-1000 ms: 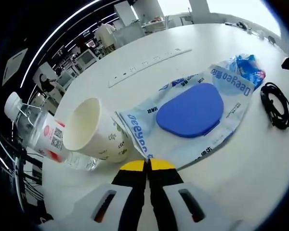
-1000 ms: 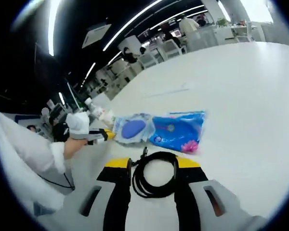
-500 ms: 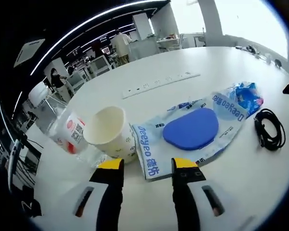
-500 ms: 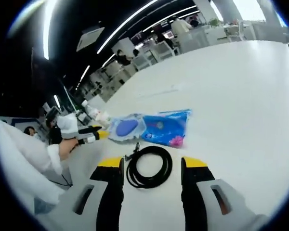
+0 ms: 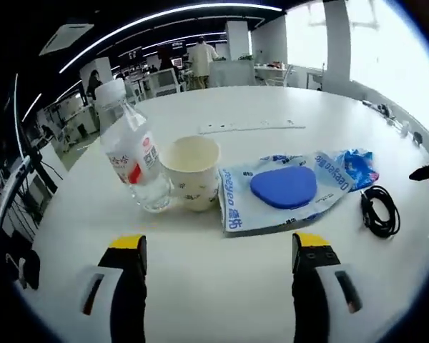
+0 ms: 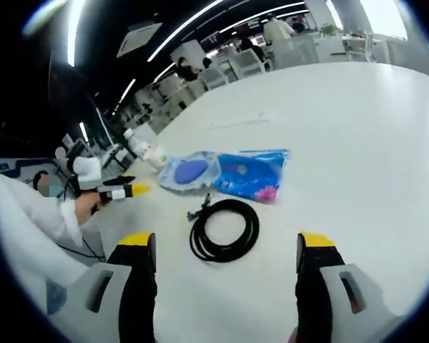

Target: Arrange the tabletop items into an orderly group along one side of the table until the central work area is clear of visible clutter.

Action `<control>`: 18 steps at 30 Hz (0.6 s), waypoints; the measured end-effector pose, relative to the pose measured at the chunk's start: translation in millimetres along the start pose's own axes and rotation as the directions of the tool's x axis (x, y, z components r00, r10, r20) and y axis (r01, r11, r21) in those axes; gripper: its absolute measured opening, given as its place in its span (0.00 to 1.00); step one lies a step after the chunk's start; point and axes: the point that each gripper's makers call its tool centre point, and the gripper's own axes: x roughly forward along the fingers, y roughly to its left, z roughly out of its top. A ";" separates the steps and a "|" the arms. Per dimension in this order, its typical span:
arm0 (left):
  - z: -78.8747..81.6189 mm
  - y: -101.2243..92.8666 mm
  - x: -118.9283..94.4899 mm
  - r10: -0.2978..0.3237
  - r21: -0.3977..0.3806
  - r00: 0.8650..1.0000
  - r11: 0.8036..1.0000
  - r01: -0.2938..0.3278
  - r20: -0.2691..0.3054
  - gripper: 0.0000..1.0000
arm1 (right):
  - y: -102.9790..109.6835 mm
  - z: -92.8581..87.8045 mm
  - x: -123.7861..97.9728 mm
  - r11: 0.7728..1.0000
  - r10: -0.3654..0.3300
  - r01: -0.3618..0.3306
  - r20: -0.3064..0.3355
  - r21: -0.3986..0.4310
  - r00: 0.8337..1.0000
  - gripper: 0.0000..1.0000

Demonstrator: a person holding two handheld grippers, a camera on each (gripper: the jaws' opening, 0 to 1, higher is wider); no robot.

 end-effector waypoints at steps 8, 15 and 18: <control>0.0 14.2 -18.8 0.013 -0.046 1.000 0.999 -0.013 0.002 1.00 | 1.7 -13.8 -4.2 1.000 0.026 -0.025 -0.046 0.019 0.999 0.86; -8.8 18.2 -31.0 -0.027 -0.042 0.999 0.999 0.026 -0.031 1.00 | 7.9 -26.2 -8.1 0.997 0.061 -0.056 -0.088 0.060 0.994 0.90; -12.8 21.1 -37.8 -0.038 -0.023 0.998 0.999 0.037 -0.047 1.00 | 9.3 -29.3 -9.3 0.998 0.058 -0.055 -0.104 0.036 0.993 0.91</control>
